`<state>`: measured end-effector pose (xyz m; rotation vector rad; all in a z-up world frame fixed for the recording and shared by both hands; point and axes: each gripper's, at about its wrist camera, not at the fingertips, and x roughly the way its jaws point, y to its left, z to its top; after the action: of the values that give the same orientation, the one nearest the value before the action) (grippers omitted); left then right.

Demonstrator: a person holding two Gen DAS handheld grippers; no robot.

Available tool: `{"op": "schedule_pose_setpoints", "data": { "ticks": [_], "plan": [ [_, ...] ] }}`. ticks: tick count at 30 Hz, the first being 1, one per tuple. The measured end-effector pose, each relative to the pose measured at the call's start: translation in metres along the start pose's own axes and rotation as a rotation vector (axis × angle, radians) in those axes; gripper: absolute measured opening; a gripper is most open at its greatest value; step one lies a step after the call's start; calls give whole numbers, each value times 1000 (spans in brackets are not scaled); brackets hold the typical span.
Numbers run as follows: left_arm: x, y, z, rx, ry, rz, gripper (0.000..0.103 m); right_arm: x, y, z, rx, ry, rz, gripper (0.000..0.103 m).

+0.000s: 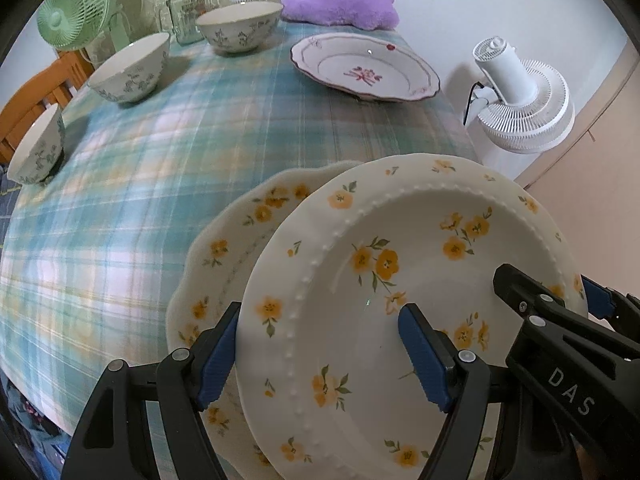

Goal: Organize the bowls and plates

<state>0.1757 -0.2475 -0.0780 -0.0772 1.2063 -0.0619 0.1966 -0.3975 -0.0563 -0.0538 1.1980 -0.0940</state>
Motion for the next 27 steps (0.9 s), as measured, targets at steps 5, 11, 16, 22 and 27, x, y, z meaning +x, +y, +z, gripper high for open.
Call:
{"op": "schedule_pose_setpoints", "data": {
  "ticks": [5, 11, 16, 22, 27],
  "plan": [
    [8, 1, -1, -21, 16, 10, 78, 6, 0, -1, -20, 10, 8, 69],
    [12, 3, 0, -44, 21, 20, 79, 9, 3, 0, -37, 14, 20, 68],
    [12, 3, -1, -49, 10, 40, 79, 12, 3, 2, -43, 19, 28, 66],
    [11, -3, 0, -22, 3, 85, 80, 13, 5, 2, -59, 19, 24, 64],
    [10, -5, 0, -8, 1, 105, 80, 13, 4, 1, -59, 25, 30, 64]
  ]
}}
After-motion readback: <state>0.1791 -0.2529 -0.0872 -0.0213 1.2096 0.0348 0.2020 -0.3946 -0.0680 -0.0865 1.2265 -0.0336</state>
